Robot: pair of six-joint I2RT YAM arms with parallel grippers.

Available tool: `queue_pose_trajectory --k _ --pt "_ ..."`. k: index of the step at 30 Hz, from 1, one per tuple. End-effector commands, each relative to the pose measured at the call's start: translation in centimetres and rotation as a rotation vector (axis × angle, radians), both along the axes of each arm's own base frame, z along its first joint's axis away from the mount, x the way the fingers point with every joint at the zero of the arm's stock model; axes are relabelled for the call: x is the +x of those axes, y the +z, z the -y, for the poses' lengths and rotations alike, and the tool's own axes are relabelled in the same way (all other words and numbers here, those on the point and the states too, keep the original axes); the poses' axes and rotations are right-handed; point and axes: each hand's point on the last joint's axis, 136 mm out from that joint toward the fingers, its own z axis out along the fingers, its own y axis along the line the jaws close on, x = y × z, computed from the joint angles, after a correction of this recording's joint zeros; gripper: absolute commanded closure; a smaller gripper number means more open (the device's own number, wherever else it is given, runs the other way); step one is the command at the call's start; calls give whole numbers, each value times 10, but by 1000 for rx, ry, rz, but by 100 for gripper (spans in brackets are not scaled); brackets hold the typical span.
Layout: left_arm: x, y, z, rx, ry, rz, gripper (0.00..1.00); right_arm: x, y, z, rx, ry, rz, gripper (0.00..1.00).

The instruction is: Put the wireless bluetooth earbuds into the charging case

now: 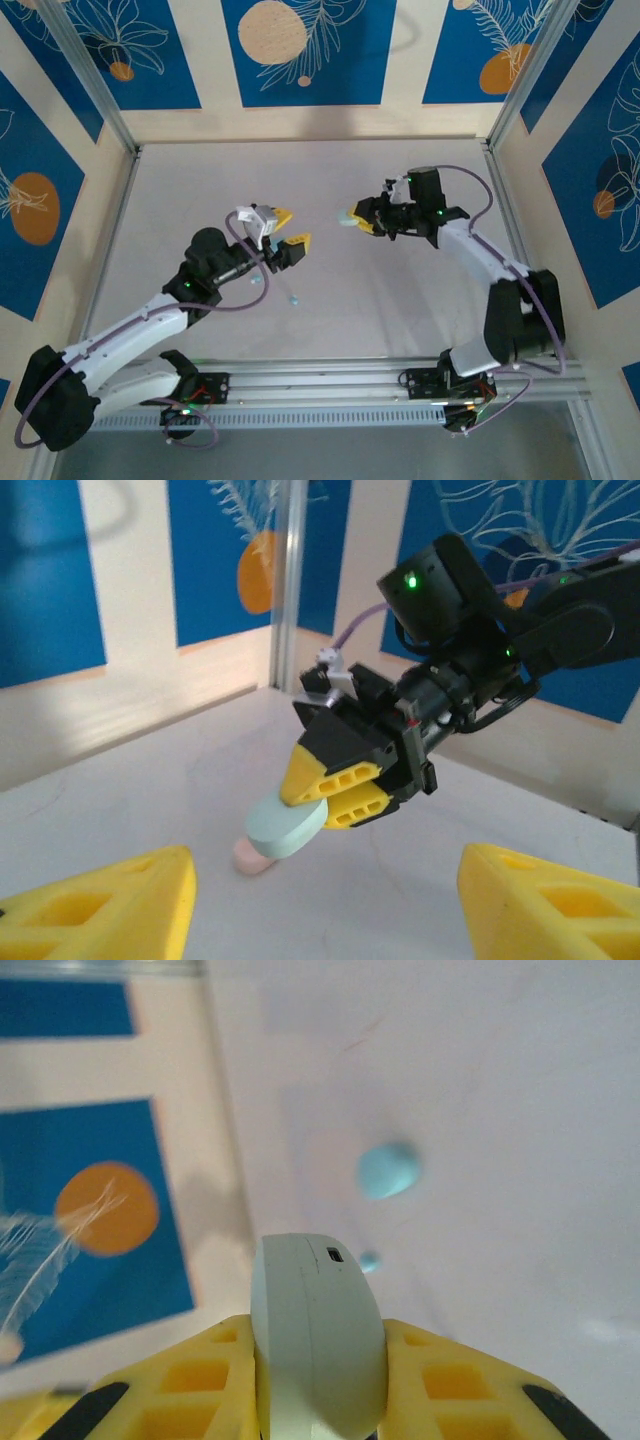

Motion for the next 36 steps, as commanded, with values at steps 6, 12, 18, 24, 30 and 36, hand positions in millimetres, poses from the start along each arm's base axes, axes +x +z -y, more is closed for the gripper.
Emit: queue_pose_trajectory --k 6,12,18,24,30,36 --pt "13 -19 -29 164 188 -261 24 42 -65 -3 -152 -6 -56 82" --pt "26 -33 -60 184 368 -307 21 59 -103 -25 -227 56 -130 81" --pt "23 -25 -66 159 359 -294 20 68 -123 -37 -284 86 -145 79" --pt "22 -28 -65 144 349 -311 20 63 -136 -30 -350 81 -162 73" --pt "25 -28 -63 137 349 -307 20 52 -128 -20 -413 98 -154 58" --pt "26 -30 -62 140 348 -316 20 44 -109 -9 -455 104 -122 49"
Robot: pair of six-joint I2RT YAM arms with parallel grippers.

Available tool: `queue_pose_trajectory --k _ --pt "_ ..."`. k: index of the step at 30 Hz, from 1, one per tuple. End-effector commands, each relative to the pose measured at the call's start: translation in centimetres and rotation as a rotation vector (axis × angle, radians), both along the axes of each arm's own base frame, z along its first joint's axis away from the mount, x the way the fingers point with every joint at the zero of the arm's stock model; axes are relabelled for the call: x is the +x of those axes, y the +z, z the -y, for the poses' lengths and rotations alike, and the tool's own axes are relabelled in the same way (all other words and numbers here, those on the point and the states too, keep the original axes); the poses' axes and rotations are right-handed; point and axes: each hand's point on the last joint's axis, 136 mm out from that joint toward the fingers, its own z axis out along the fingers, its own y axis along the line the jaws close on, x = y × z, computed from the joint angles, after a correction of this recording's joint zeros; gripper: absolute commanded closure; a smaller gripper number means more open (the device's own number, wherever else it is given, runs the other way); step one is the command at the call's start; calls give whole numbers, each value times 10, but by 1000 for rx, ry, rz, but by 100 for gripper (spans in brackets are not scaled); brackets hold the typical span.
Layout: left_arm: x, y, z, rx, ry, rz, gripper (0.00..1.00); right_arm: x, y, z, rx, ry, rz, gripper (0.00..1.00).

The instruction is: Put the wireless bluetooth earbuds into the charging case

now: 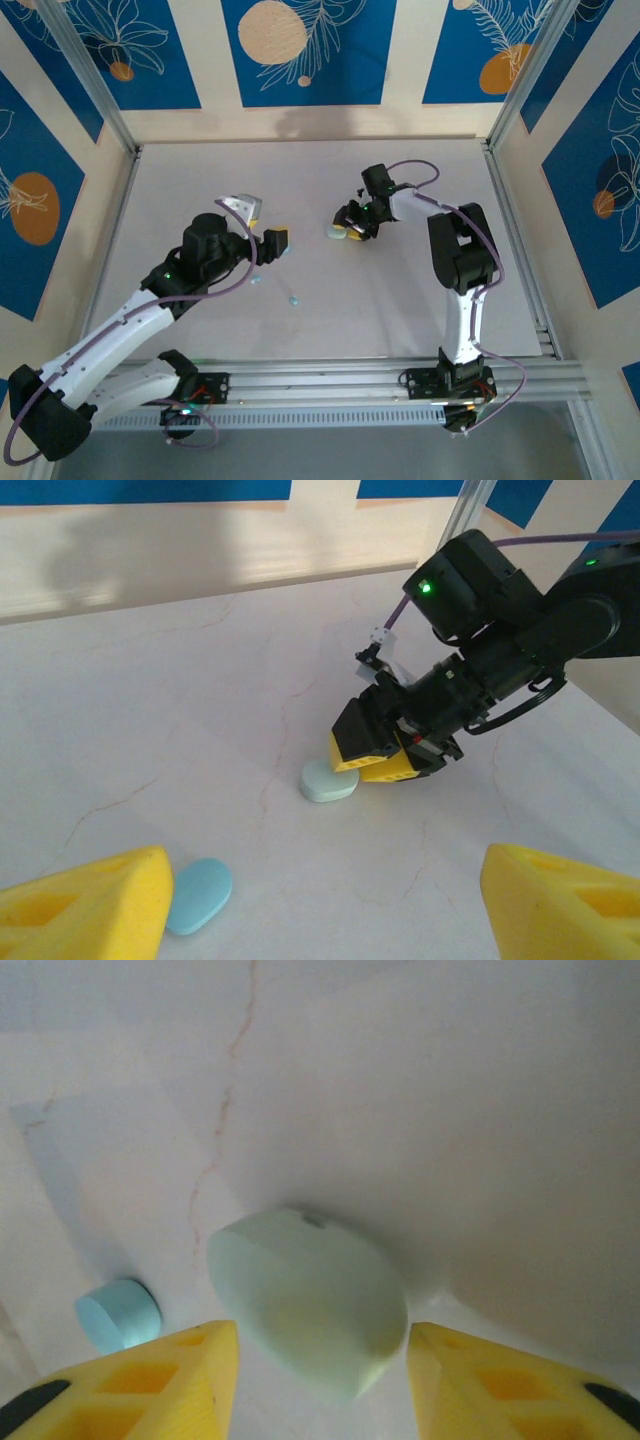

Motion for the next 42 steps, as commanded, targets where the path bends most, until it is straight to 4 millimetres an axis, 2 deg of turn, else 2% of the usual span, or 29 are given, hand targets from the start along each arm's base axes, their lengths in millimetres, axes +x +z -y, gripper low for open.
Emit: queue_pose_trajectory --k 1,5,9,14,18,19,20,21,26,30,36,42 --pt "4 -2 -2 -9 14 -6 20 -9 24 13 -62 18 37 48" --pt "6 -6 -5 -1 35 -19 20 -7 50 10 -68 84 153 48" --pt "10 -14 -16 13 97 -49 20 -9 74 -27 -31 330 367 48" --pt "13 -20 -43 -6 204 -84 19 -21 77 -79 -50 638 565 46" --pt "10 -21 -72 -32 300 -92 19 -32 68 -116 -35 858 662 42" --pt "9 -22 -77 -35 315 -94 19 -35 66 -123 -27 906 678 40" --pt "7 -21 -82 -43 323 -89 18 -38 63 -130 -16 961 696 22" --pt "5 -20 -86 -49 331 -85 18 -39 59 -135 -23 1006 709 15" --pt "-1 -16 -97 -49 349 -72 18 -54 45 -150 -8 1260 802 14" --pt "-4 -16 -104 -42 363 -65 18 -60 30 -153 -52 1445 908 14" --pt "-9 -16 -109 -33 373 -50 18 -54 10 -152 -95 1583 896 14" --pt "-11 -16 -113 -22 377 -46 18 -45 -8 -156 -132 1641 889 18"
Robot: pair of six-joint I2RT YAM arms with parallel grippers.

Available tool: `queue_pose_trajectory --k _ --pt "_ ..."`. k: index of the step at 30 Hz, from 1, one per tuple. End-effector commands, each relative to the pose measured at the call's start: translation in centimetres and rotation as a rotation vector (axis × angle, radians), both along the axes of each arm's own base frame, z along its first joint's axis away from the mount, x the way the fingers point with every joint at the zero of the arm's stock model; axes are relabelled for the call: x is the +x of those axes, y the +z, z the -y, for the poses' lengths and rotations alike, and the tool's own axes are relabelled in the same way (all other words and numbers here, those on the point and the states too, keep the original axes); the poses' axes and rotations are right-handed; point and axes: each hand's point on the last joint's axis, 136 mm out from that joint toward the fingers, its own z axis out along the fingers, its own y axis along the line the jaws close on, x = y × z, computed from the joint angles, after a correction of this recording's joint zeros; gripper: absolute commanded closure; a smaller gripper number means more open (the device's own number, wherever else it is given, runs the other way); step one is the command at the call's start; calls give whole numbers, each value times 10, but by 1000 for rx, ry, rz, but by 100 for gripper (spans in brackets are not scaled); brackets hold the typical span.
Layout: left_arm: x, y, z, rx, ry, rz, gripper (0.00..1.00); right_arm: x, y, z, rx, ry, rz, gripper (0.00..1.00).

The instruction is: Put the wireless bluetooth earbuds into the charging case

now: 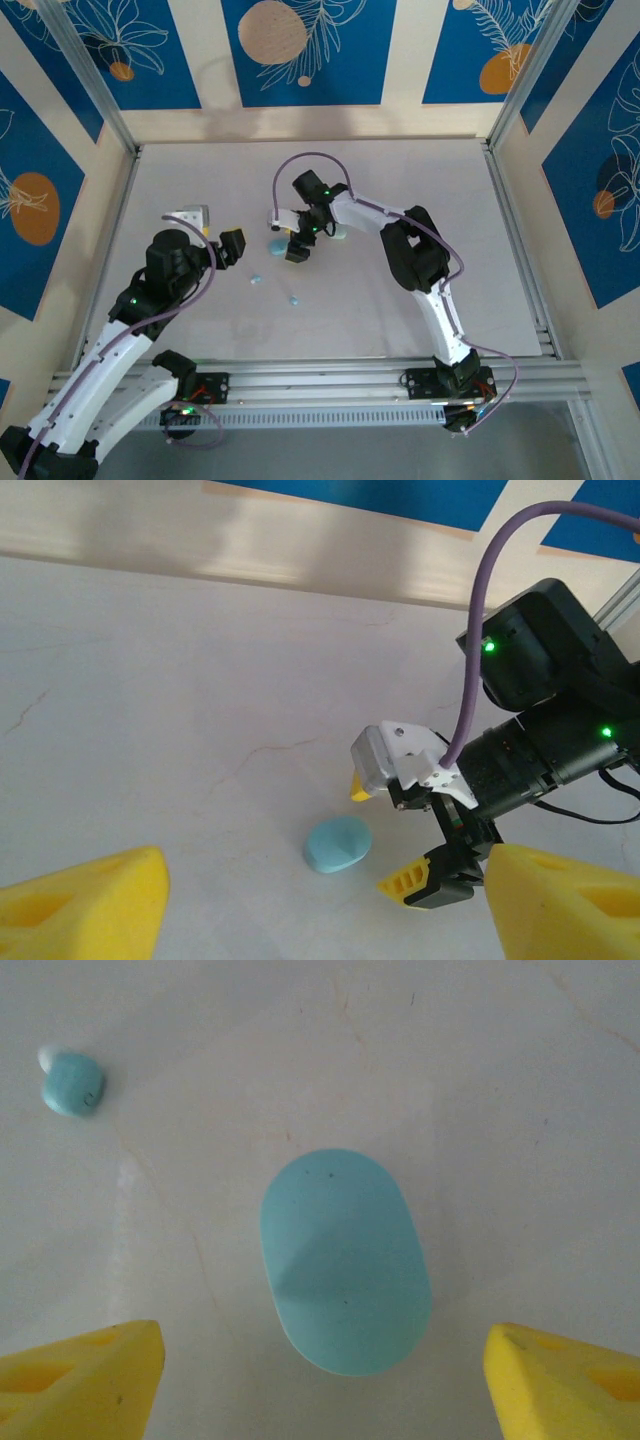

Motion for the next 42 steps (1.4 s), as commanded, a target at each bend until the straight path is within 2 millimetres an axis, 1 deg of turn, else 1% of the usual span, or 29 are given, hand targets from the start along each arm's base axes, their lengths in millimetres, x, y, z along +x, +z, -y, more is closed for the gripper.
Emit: queue_pose_trajectory --k 1,6,8,12,13,14,16,17,18,20,22,25,27,29,30,32,35,37,40,42 --pt "-2 -3 -9 24 26 -1 18 -3 -8 -3 -40 79 18 18" --pt "-4 -4 -11 30 27 1 18 6 -20 -14 -64 69 48 18" --pt "-4 -3 -11 31 26 2 18 4 -23 -16 -69 81 43 19" --pt "-5 -2 -13 33 31 6 18 -6 -27 -19 -77 104 19 32" --pt "-5 -2 -14 35 35 6 18 -8 -29 -19 -84 107 18 36" --pt "-6 -2 -14 34 35 7 18 -9 -30 -18 -93 106 16 43" --pt "-5 -2 -14 34 35 9 19 -10 -30 -17 -100 91 11 49" --pt "-6 -2 -14 34 35 8 19 -9 -29 -16 -102 77 6 55" --pt "-5 -2 -14 33 34 7 19 -8 -28 -16 -101 61 3 58" --pt "-5 -2 -14 32 37 7 19 -8 -21 -14 -89 34 -5 60" --pt "-5 -2 -14 28 39 6 19 -7 -11 -12 -64 4 2 64" --pt "-4 -1 -13 16 39 5 20 -7 16 -10 0 -51 16 64" --pt "-3 1 -10 -6 30 8 22 -12 41 -8 67 -89 11 65" --pt "0 2 -3 -28 1 8 31 -17 68 -4 147 -140 -3 65" --pt "1 5 4 -45 -25 13 33 -19 85 -1 200 -167 -9 65" --pt "4 12 20 -81 -101 20 34 -23 117 7 301 -220 -1 65" --pt "4 35 51 -173 -252 62 33 -40 158 22 439 -229 89 65" --pt "5 48 67 -227 -329 77 32 -52 183 33 527 -245 159 64" --pt "7 64 92 -312 -431 59 32 -66 207 47 579 -274 201 64" --pt "5 72 110 -353 -502 50 32 -76 215 54 579 -278 220 64"
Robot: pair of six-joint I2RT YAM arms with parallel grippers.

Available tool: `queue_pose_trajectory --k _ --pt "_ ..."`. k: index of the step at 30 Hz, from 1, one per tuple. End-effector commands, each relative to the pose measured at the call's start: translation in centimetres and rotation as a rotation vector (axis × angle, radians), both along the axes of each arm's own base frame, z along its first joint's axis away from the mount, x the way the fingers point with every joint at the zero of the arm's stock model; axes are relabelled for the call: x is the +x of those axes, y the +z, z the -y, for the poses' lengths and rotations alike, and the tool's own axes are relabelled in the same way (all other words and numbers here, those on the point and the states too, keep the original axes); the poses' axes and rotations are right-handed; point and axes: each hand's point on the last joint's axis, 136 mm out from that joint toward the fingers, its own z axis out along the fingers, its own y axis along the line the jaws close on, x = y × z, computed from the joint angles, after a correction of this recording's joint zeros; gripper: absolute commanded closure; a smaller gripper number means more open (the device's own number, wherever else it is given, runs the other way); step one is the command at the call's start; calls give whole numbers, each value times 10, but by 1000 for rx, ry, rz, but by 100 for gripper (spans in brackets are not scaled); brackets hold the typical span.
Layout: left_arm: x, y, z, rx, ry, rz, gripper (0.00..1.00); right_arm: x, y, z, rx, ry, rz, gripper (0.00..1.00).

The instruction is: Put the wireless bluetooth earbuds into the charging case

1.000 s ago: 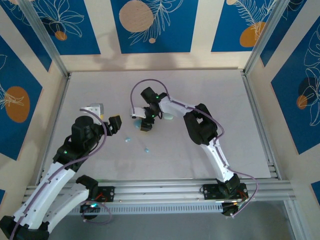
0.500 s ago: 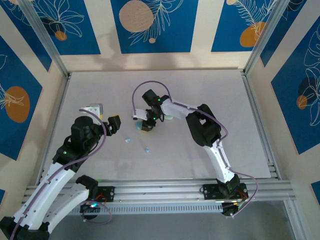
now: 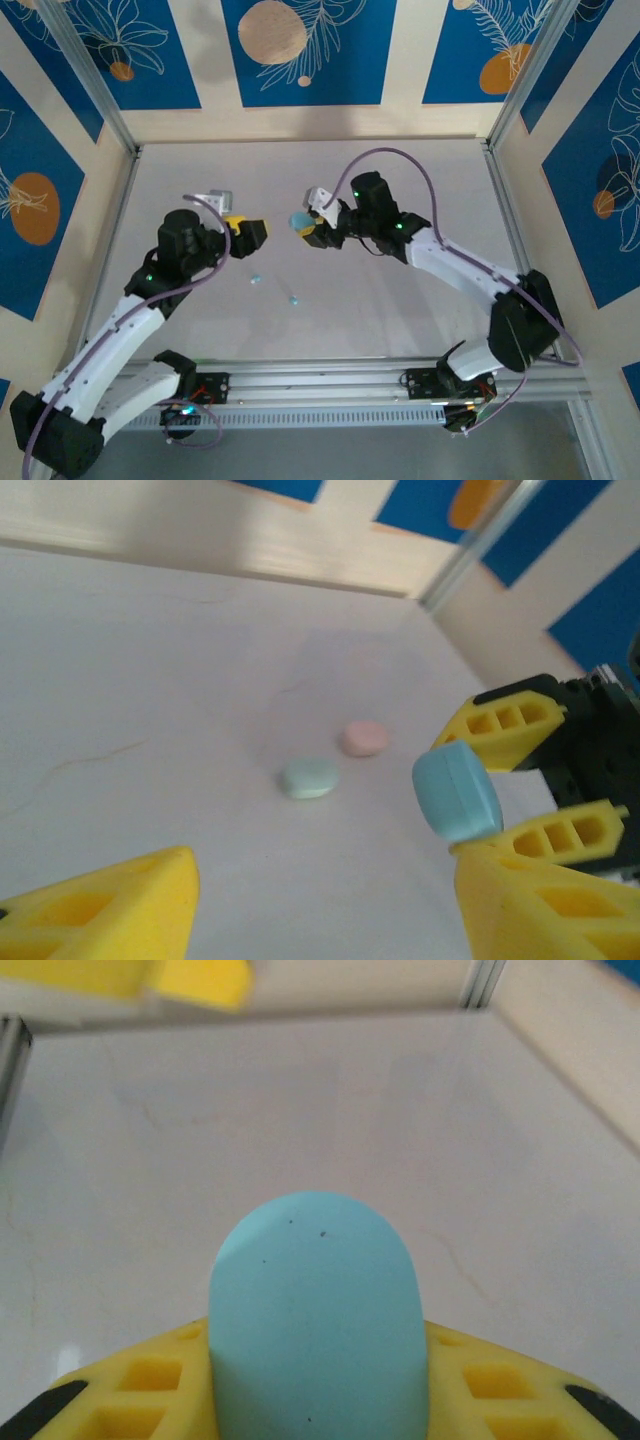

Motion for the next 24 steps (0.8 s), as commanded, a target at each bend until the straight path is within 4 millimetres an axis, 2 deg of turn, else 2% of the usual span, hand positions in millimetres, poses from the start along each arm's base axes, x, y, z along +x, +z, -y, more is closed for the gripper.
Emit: queue_pose_trajectory --k 1,5,10,18,24 --pt "-12 56 42 -156 -198 89 31 -9 20 3 67 -23 34 64" --pt "-18 68 71 -185 -290 118 28 -15 27 14 68 -67 87 64" --pt "-15 58 91 -149 -327 71 31 -19 37 18 84 -79 135 64" --pt "-14 49 111 -135 -366 26 37 -19 43 20 108 -111 169 64" --pt "-11 39 116 -129 -362 -7 49 -18 45 20 119 -131 179 63"
